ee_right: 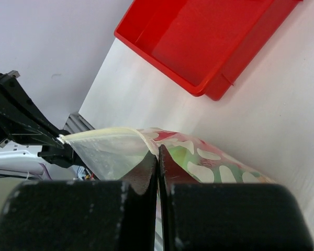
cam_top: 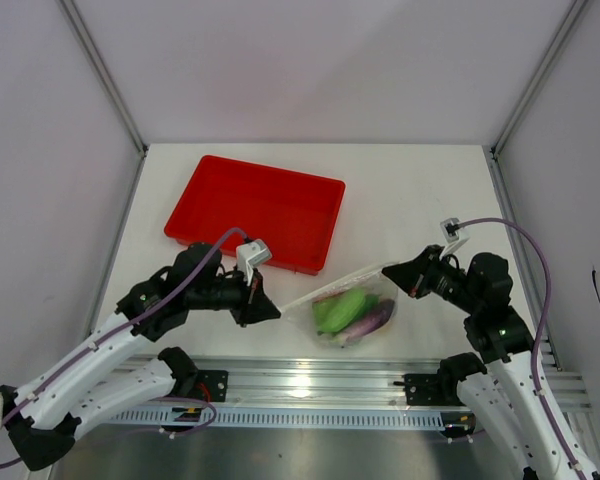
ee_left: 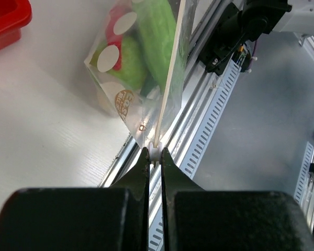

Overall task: Place the food in the zip-top bag and seal the zipper
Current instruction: Zip the zipper food storage bag at the center of the board, then place the zipper food storage bag at the center of the board.

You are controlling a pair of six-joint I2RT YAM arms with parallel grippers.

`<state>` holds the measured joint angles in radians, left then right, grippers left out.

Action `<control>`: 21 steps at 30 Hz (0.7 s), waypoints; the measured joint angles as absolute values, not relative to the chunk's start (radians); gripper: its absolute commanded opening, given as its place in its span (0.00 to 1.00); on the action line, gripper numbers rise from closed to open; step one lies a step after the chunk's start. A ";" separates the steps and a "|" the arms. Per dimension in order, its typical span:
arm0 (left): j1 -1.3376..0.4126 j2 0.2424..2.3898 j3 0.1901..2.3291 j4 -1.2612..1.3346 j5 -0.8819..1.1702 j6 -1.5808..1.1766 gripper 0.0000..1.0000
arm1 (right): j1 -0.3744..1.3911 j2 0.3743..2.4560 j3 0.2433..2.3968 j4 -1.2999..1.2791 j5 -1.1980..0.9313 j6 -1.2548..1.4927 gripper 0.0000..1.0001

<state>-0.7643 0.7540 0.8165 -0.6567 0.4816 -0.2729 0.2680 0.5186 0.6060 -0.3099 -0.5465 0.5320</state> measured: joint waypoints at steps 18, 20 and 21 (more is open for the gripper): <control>-0.766 0.883 0.861 -0.550 0.469 -0.350 0.99 | 0.151 0.566 0.722 -0.549 -0.260 0.543 0.00; -0.766 0.870 0.864 -0.532 0.468 -0.349 0.99 | 0.104 0.574 0.754 -0.573 -0.231 0.544 0.00; -0.766 0.863 0.864 -0.529 0.466 -0.349 1.00 | 0.081 0.577 0.768 -0.580 -0.217 0.546 0.00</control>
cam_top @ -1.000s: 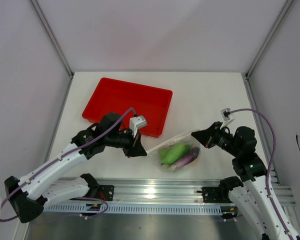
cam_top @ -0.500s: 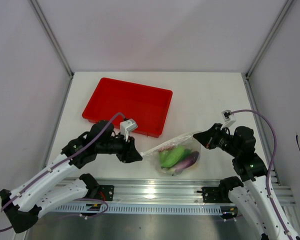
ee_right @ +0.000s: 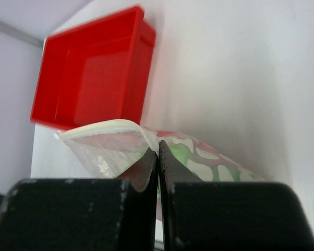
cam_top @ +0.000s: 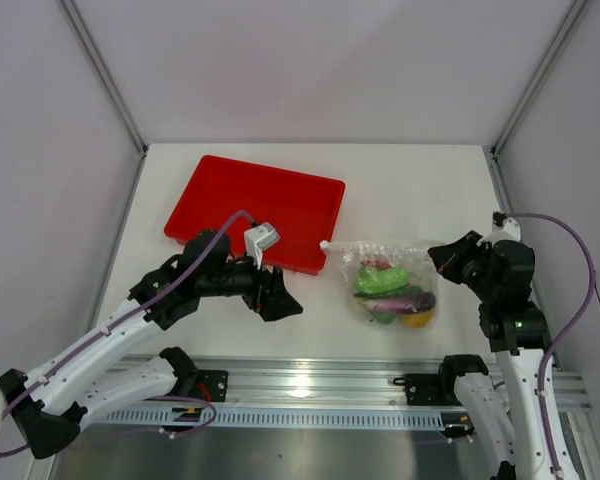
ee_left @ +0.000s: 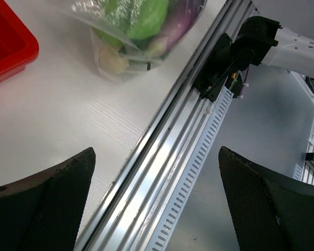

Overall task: Place the food in the zip-top bag and seal the zipper
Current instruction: Place the zipper food storage bag at the center of the board.

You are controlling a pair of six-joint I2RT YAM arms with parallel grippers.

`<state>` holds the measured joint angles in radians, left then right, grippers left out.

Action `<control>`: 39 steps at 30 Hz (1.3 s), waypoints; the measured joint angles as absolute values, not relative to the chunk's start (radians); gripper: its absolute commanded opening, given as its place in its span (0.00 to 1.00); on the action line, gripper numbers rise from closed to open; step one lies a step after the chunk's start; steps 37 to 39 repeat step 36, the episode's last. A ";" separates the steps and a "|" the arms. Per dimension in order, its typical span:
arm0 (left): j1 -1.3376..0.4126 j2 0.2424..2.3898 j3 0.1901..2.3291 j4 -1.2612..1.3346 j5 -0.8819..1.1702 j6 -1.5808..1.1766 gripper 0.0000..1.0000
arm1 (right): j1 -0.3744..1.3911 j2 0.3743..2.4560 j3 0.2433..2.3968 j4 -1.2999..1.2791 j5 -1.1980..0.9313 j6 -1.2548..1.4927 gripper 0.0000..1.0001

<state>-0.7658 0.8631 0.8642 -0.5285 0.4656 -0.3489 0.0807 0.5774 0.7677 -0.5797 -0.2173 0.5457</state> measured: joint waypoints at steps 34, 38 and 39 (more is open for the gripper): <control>-0.790 0.655 0.740 -0.438 0.382 -0.527 0.99 | 0.150 1.265 1.175 -0.678 0.194 0.479 0.99; -0.790 0.653 0.722 -0.427 0.364 -0.552 1.00 | 0.225 1.164 1.115 -0.702 0.201 0.501 1.00; -0.790 0.653 0.722 -0.427 0.364 -0.552 1.00 | 0.225 1.164 1.115 -0.702 0.201 0.501 1.00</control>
